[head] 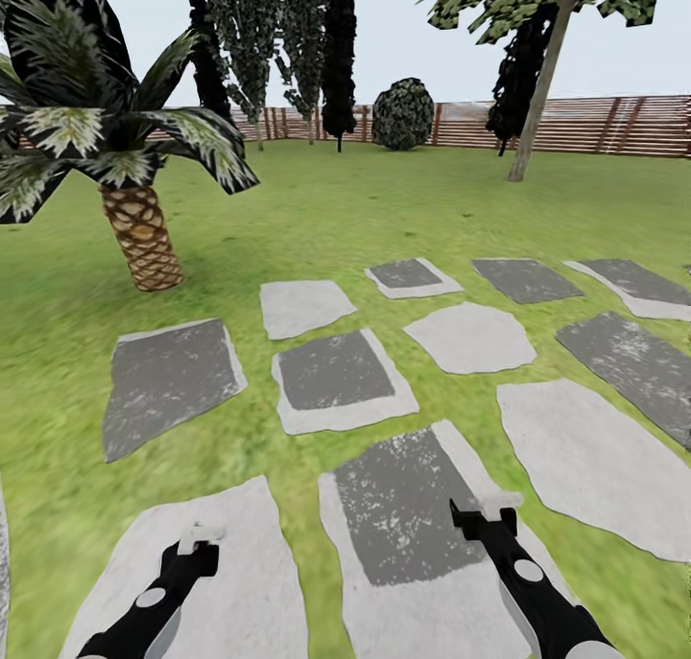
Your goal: Pick up the pesticide atomizer in the garden and spray insectifuge to fully cover both potted plants in the garden.
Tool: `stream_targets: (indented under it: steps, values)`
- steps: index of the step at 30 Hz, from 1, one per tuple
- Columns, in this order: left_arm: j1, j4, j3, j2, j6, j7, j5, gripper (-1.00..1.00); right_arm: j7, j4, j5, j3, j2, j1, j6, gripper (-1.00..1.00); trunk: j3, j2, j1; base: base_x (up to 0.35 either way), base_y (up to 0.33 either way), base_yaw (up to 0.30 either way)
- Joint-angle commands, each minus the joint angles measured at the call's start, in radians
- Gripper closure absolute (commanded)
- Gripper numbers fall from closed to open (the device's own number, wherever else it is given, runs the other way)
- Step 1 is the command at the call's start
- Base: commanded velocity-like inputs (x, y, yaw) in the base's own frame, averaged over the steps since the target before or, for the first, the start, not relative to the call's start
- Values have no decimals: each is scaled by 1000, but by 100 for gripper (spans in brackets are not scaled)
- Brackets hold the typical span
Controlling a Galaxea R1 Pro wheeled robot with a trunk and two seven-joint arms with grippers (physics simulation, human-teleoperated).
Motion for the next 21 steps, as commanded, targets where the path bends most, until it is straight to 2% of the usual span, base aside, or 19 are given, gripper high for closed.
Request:
stream_targets:
  steps: [1,9,21]
  values:
    - [0,1,2,0,-3,-2,2,100,0,1,6,0,0,-1,-3,-100,0,0,0,288,-115,-142]
    - [0,0,2,1,-5,-2,3,100,0,3,4,0,2,-1,-3,-100,0,0,0,279,-163,-66]
    - [0,0,3,1,-6,-2,4,100,0,3,4,0,2,-1,-2,-100,0,0,0,255,-189,-255]
